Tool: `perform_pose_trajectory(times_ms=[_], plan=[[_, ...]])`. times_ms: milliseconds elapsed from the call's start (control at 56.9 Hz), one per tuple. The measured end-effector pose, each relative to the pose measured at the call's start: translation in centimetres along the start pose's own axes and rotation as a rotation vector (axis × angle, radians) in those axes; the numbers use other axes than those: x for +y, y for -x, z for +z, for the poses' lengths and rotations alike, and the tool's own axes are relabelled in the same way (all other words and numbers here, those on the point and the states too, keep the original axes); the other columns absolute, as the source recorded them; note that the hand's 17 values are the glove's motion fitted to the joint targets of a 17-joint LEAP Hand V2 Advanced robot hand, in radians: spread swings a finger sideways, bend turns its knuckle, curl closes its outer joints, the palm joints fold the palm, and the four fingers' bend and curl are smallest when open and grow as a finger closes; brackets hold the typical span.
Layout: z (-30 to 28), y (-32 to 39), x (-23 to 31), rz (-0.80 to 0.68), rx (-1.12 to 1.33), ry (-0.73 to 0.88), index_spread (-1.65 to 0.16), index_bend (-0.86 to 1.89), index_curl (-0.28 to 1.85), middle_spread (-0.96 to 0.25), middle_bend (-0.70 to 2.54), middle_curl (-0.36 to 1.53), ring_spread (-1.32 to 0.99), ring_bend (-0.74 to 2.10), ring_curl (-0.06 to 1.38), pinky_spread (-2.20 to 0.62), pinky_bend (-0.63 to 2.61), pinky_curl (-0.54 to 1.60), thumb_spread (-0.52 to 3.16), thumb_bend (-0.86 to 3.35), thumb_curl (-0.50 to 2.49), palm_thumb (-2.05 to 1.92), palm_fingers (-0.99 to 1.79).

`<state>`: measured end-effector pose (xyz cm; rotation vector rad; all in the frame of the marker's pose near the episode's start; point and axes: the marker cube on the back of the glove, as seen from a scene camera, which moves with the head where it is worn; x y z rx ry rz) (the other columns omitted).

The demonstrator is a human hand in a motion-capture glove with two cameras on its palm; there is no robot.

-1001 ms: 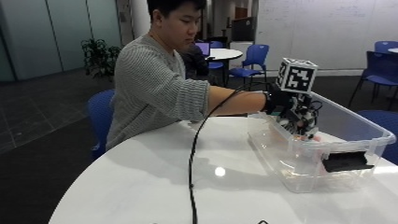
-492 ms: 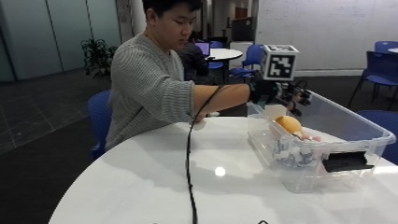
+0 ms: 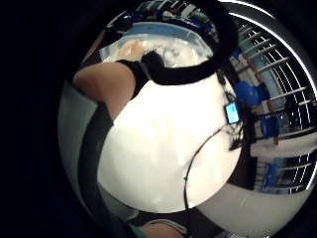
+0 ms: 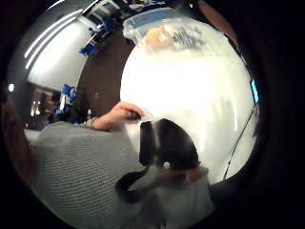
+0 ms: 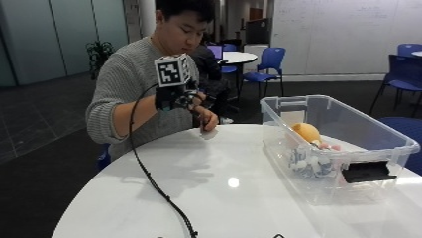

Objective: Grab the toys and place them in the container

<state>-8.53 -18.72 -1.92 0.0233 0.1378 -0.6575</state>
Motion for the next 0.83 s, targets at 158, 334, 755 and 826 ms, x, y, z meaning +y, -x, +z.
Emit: perform_pose_trajectory(times_ms=[158, 334, 755, 826], plan=[[2.4, 1.3, 3.2, 0.299, -0.105, 0.016, -0.40, 0.19, 0.36, -0.18, 0.18, 0.35, -0.12, 0.43, 0.39, 0.03, 1.17, 0.31, 1.36, -0.01, 0.30, -0.01, -0.01], [3.9, 2.5, 5.1, 0.367, -0.109, 0.042, -0.40, 0.19, 0.37, -0.18, 0.17, 0.34, -0.12, 0.42, 0.39, 0.03, 1.14, 0.31, 1.37, -0.01, 0.29, -0.01, -0.02], [4.2, 2.3, 5.4, 0.405, -0.111, 0.030, -0.39, 0.18, 0.39, -0.17, 0.17, 0.34, -0.09, 0.35, 0.36, 0.05, 1.06, 0.30, 1.38, -0.01, 0.29, 0.00, -0.03], [4.3, 2.1, 5.5, 0.408, -0.116, 0.038, -0.39, 0.18, 0.39, -0.17, 0.17, 0.33, -0.09, 0.35, 0.36, 0.05, 1.06, 0.30, 1.38, -0.01, 0.29, 0.00, -0.03]])
